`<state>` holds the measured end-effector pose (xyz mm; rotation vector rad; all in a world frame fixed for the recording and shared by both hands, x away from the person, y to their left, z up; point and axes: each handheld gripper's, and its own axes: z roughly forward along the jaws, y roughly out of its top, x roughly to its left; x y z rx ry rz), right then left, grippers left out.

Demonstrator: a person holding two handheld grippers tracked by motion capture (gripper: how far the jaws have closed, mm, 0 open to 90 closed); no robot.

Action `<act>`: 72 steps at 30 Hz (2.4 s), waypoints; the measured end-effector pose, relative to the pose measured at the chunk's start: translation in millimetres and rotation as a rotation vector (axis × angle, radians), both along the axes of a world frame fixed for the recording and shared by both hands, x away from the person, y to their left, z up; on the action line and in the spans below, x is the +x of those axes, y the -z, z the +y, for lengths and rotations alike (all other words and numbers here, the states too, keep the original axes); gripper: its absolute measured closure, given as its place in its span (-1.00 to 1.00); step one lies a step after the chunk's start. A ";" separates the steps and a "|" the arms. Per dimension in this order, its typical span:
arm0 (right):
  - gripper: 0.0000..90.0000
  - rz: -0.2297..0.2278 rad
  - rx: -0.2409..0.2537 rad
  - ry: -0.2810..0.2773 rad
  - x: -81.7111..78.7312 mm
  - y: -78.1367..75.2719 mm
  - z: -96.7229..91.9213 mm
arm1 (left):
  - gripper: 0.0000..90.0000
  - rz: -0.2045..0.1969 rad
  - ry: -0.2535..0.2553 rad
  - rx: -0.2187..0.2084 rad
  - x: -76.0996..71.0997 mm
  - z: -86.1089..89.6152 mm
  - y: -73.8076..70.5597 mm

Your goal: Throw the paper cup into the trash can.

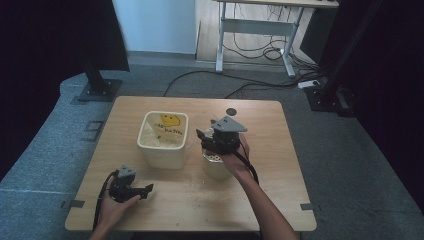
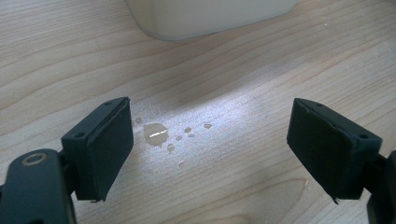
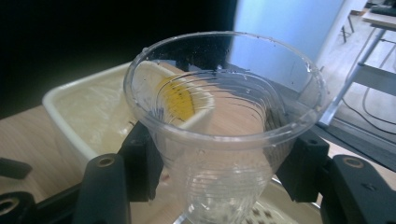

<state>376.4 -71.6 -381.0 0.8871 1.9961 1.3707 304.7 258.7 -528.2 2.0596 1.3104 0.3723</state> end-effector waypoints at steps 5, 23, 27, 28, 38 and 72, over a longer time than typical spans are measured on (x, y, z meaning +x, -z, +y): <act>-0.11 0.015 0.022 -0.048 9.5 -5.2 24.7 | -0.67 -0.004 -0.005 -0.008 -0.9 1.2 -0.6; -0.70 0.192 -0.088 -0.188 57.8 3.7 144.2 | -0.67 -0.002 -0.021 -0.022 -0.7 11.2 -1.5; -0.69 0.181 -0.064 -0.182 54.0 3.1 133.2 | -0.67 -0.002 -0.023 -0.026 -0.8 12.2 -1.6; -0.69 0.180 -0.052 -0.173 51.8 2.6 125.9 | -0.67 -0.003 -0.024 -0.026 -1.1 12.1 -2.0; -0.61 0.115 0.019 -0.139 18.2 0.2 47.1 | -0.67 -0.003 -0.031 -0.020 -1.4 10.6 -2.3; -0.55 0.075 0.186 0.102 -63.0 82.8 -155.6 | -0.67 -0.009 -0.049 -0.025 3.2 11.3 -3.5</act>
